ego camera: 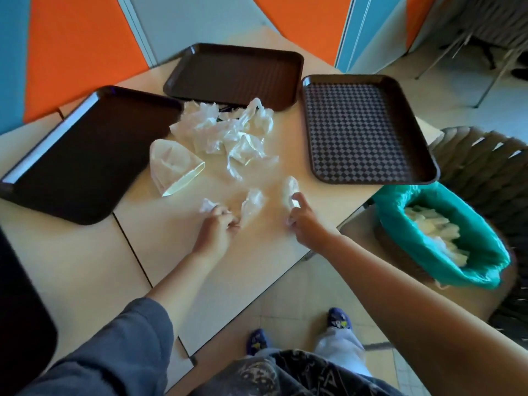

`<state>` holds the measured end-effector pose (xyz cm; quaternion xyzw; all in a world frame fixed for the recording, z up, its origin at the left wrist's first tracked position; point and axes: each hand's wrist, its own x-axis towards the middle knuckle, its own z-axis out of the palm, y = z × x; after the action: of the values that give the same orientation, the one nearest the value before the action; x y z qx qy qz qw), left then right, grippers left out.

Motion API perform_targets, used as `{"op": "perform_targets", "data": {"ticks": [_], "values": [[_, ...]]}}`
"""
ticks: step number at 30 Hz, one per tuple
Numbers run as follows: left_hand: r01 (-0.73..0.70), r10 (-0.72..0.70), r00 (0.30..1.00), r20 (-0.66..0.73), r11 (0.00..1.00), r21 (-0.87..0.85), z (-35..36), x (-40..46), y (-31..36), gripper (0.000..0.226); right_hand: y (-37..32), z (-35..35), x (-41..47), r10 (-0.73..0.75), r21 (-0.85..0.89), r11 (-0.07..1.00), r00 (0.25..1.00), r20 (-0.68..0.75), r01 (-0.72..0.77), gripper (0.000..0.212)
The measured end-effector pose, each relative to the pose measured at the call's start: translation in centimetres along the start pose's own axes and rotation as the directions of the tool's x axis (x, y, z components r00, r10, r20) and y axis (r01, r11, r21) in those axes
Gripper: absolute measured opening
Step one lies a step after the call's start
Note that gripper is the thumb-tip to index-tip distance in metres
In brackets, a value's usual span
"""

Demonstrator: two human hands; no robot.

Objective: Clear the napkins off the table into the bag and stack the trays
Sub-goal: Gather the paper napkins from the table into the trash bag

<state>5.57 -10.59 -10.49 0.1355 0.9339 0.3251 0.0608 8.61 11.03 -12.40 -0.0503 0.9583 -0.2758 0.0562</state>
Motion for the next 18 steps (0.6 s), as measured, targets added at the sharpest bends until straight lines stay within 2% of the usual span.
{"op": "perform_targets", "data": {"ticks": [2, 5, 9, 11, 15, 18], "values": [[-0.026, 0.026, 1.0, -0.003, 1.0, -0.002, 0.6, -0.4, 0.5, 0.008, 0.9, -0.8, -0.2, -0.033, -0.017, 0.999, 0.999, -0.011, 0.032, 0.019], [-0.054, 0.053, 0.998, -0.017, 0.998, -0.045, 1.5, -1.0, 2.4, 0.011, 2.5, -2.6, -0.5, 0.015, -0.055, 0.998, 0.997, 0.07, -0.011, 0.027], [-0.022, 0.018, 0.999, -0.039, 0.996, -0.086, 3.1, 0.3, 6.7, 0.021, 5.1, -5.4, -1.4, -0.035, -0.134, 0.99, 0.995, 0.092, 0.048, 0.029], [-0.022, 0.019, 0.999, -0.045, 0.997, -0.08, 4.3, 1.6, 9.4, 0.025, 7.1, -7.0, -2.1, -0.033, -0.109, 0.993, 0.997, 0.068, 0.04, 0.032], [-0.16, 0.159, 0.987, -0.025, 0.987, -0.034, 7.8, 4.1, 15.2, 0.032, 12.2, -10.4, -3.8, 0.075, -0.018, 0.997, 0.997, 0.01, -0.075, 0.055], [-0.205, 0.205, 0.979, -0.023, 0.979, 0.0, 10.3, 5.5, 18.4, 0.029, 15.5, -12.3, -4.9, 0.024, -0.025, 0.999, 1.0, -0.018, -0.024, 0.037]]}}
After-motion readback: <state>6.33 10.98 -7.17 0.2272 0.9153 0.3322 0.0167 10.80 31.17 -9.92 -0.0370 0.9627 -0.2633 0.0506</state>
